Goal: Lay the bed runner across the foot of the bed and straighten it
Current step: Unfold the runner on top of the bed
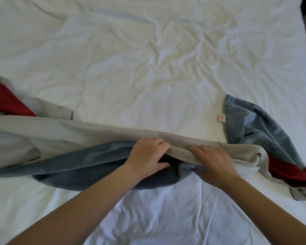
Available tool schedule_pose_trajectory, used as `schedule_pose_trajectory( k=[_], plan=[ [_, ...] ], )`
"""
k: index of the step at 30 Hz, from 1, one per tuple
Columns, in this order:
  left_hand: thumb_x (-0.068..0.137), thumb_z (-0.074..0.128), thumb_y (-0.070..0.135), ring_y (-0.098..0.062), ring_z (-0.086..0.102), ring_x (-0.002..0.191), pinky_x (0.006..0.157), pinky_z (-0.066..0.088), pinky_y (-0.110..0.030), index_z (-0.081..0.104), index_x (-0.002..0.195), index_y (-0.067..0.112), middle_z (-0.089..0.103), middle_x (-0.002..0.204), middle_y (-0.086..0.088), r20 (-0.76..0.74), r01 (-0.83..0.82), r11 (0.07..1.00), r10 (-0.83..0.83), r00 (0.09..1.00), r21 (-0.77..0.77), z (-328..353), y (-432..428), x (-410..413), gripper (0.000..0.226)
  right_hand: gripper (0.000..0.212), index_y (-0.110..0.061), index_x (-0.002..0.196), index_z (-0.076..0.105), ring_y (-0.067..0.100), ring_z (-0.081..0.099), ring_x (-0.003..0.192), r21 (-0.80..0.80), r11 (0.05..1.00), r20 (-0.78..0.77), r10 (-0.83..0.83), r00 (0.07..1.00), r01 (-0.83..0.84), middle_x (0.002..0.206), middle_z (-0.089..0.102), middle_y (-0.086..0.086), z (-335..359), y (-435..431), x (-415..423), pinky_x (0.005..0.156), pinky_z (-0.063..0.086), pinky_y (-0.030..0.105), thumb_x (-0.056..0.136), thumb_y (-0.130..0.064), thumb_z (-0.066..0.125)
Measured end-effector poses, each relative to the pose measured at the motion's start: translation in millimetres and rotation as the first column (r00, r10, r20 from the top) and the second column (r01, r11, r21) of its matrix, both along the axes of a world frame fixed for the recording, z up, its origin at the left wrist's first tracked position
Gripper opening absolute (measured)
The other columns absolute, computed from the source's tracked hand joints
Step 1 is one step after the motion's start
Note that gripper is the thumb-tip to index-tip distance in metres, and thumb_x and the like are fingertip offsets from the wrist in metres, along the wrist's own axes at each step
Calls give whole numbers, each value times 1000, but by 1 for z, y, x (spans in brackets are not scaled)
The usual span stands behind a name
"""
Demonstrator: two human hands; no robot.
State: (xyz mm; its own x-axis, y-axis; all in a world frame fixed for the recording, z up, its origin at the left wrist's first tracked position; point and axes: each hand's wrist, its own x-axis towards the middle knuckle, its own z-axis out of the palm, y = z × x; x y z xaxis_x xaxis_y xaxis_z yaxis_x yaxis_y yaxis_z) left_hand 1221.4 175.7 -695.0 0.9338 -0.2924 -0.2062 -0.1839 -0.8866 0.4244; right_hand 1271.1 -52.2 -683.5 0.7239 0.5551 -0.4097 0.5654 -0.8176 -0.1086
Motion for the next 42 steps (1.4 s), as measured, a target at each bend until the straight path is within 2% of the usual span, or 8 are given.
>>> schedule_pose_trajectory(
  k=[5,10,16,20,25,30,37,42],
  plan=[
    [66,68,54,-19,58,100,83,48,-35,57,119,26,61,112,5,-10,-103,979,107,994,176,18,121,-47,61,66,-29,133,45,23,57,106,112,972,-129,219,967,-205,121,58,-4,3,108,-8,89,45,36,69,-40,55],
    [63,78,48,-29,59,104,83,51,-40,58,123,17,60,121,-5,69,-369,868,368,927,333,38,222,-83,71,58,-23,138,38,25,49,116,289,920,-107,306,946,-265,131,49,1,6,235,-25,93,40,37,84,-38,53],
    [62,71,9,-36,58,106,90,48,-46,59,119,5,61,119,-15,224,-487,781,433,873,390,45,310,-100,58,66,-15,139,33,27,43,123,327,885,20,345,939,-332,137,43,8,5,359,-48,96,38,39,84,-38,61],
    [76,63,3,-37,59,101,89,47,-49,63,114,3,65,111,-16,308,-564,725,474,825,395,49,347,-107,38,54,-14,138,35,27,51,114,321,909,70,257,964,-265,127,52,7,3,409,-59,90,40,38,89,-27,57],
    [87,49,10,-34,62,81,63,50,-44,67,90,6,66,85,-14,178,-505,767,476,861,395,48,350,-127,19,20,-14,102,54,30,61,84,156,918,69,358,931,-365,96,61,6,3,417,-66,65,30,32,86,-5,49],
    [64,81,27,-23,57,44,36,43,-26,66,57,15,57,50,-2,181,-352,846,303,936,401,38,307,-152,20,18,-23,104,58,28,62,88,6,906,73,422,903,-424,98,62,0,1,368,-64,67,37,34,89,-24,49],
    [56,75,31,-11,50,42,36,37,-18,57,49,23,49,45,8,179,-192,925,139,974,328,22,253,-152,21,26,-27,99,70,25,66,66,-109,917,62,390,919,-383,86,70,-2,7,302,-68,57,50,31,74,-23,74],
    [71,73,27,-17,58,52,43,46,-26,65,60,19,60,54,3,323,-233,943,149,935,238,37,290,-149,15,27,-30,108,62,22,64,79,-43,923,65,385,921,-383,96,66,-5,16,324,-74,62,43,29,85,-33,49]
  ],
)
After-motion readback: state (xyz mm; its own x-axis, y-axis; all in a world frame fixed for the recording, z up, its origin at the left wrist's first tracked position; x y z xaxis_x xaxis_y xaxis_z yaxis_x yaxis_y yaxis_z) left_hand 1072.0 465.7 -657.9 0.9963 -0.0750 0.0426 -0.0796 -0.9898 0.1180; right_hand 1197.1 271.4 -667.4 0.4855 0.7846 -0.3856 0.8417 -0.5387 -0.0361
